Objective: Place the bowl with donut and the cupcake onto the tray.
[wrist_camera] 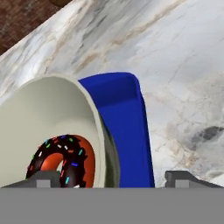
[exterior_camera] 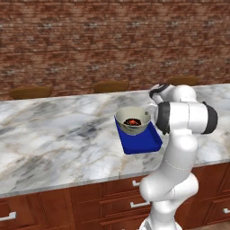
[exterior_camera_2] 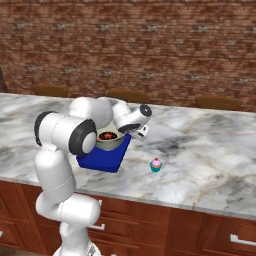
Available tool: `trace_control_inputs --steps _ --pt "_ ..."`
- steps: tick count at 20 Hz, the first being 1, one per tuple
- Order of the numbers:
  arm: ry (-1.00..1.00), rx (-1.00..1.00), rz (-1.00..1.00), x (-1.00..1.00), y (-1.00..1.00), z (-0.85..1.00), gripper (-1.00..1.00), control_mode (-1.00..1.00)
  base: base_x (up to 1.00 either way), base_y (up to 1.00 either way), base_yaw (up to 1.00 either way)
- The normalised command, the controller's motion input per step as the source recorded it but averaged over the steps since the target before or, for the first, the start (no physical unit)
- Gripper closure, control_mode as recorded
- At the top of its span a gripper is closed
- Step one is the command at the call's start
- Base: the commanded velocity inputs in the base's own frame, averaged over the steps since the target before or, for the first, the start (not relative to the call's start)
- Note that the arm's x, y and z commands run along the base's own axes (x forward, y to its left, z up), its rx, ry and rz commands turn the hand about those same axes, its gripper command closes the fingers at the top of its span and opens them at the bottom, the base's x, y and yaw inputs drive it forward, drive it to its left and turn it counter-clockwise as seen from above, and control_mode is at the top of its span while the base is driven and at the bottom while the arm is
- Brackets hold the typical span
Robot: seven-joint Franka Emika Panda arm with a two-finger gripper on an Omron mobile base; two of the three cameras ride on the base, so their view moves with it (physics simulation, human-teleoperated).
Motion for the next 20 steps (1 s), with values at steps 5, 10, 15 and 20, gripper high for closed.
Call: trace_control_inputs --steps 5,10,15,20 --pt "0.05 0.00 0.00 -0.20 -0.24 0.87 -1.00 -1.00 0.00 0.00 0.00" --pt "0.18 -0.03 0.00 -0.72 -0.40 0.17 -1.00 -1.00 0.00 0.00 0.00" --pt "0.27 -0.07 -0.02 -0.66 -0.44 0.03 -1.00 -1.00 0.00 0.00 0.00" --pt "0.27 -0.09 -0.06 -0.42 -0.32 0.06 -1.00 -1.00 0.00 0.00 0.00"
